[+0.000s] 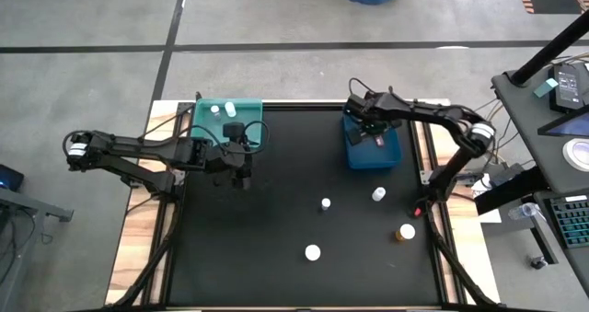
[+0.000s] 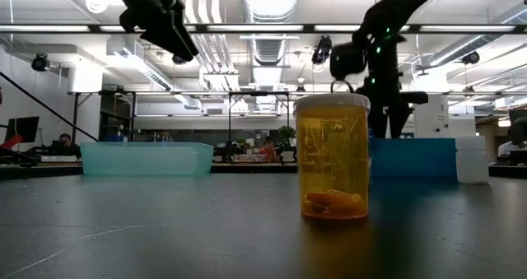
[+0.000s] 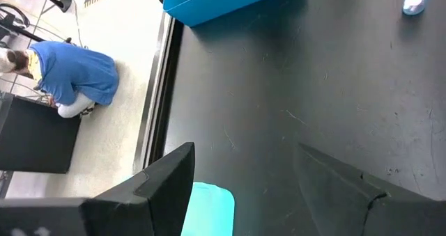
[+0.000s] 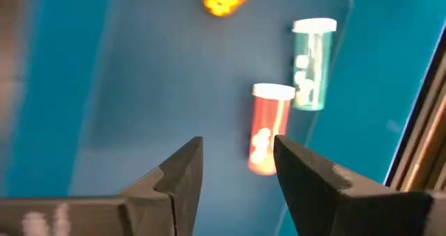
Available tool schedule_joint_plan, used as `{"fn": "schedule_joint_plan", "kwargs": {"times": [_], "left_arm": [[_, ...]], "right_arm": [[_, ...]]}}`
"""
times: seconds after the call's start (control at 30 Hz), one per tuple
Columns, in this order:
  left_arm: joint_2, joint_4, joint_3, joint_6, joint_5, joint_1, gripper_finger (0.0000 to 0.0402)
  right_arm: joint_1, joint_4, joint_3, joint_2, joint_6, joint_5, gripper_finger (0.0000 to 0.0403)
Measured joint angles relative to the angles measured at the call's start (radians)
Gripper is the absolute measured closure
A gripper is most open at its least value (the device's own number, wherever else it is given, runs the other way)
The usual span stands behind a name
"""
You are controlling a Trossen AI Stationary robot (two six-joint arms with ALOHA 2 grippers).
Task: Pick and place medicine bottles into bin by pill shape (circle, oval)
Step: Put the blue capsule bottle into the light blue bin
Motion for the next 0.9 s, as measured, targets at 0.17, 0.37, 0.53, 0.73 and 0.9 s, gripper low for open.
{"fn": "schedule_joint_plan", "kwargs": {"times": [0.17,0.37,0.53,0.73,0.9], "left_arm": [[0.0,0.002,0.0,-0.022,0.005,0.0,0.0173],[-0.001,0.039,-0.028,-0.025,0.008,0.0,0.0173],[-0.01,0.096,-0.083,-0.026,0.011,-0.001,0.0173],[-0.016,0.191,-0.122,-0.046,0.074,-0.001,0.0173],[-0.015,0.219,-0.133,-0.07,0.147,-0.002,0.0173]], "right_arm": [[0.07,0.0,0.0,-0.104,-0.002,-0.05,0.0236],[0.213,0.0,0.0,-0.214,0.021,-0.071,0.0236],[0.35,0.003,0.0,-0.282,0.034,-0.072,0.0236],[0.519,0.036,0.0,-0.294,-0.011,-0.073,0.0236],[0.653,0.176,-0.049,-0.289,-0.188,-0.072,0.023]]}}
